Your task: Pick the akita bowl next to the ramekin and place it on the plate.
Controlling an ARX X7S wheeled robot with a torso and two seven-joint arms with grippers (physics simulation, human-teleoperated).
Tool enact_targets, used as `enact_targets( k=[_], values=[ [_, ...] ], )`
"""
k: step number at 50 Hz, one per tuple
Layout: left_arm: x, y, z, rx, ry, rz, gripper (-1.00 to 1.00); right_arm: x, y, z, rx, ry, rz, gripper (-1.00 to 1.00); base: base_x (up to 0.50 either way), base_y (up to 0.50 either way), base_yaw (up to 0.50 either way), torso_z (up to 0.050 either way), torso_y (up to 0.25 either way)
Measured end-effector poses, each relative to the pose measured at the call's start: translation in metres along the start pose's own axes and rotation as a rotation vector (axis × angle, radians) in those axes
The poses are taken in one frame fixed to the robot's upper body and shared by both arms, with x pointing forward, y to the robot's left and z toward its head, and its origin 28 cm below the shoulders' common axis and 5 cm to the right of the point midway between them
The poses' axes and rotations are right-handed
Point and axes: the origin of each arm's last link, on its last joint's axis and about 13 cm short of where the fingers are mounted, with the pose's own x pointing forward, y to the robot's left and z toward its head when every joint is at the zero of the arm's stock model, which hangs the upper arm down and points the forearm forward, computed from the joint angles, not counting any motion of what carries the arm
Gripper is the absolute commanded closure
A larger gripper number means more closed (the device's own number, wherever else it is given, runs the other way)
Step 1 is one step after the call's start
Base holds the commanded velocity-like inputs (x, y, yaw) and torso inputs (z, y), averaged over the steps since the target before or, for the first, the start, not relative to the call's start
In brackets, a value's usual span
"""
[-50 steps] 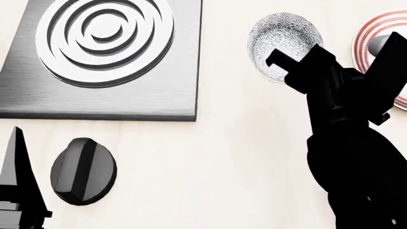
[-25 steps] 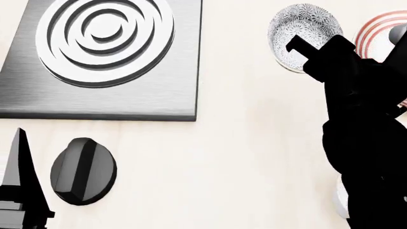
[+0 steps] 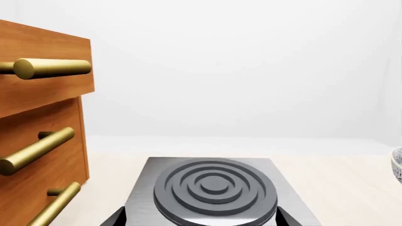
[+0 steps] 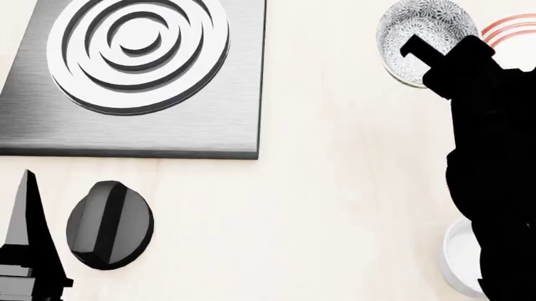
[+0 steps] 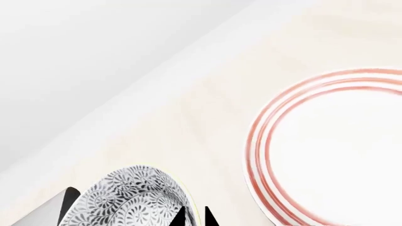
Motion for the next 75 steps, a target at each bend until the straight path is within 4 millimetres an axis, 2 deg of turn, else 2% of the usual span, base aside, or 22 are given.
enact_targets(
  k=[41, 75],
  values=[
    [0.004, 0.002, -0.003, 0.006, 0.002, 0.012, -1.0, 0.024, -0.016, 0.021, 0.019, -0.013, -0.112, 1.0, 0.0, 0.0, 0.0, 0.0, 0.0],
    [0.004, 0.003, -0.005, 0.007, 0.006, 0.02, -1.0, 0.037, -0.044, 0.039, 0.04, -0.046, -0.207, 1.0, 0.0, 0.0, 0.0, 0.0, 0.001]
  ],
)
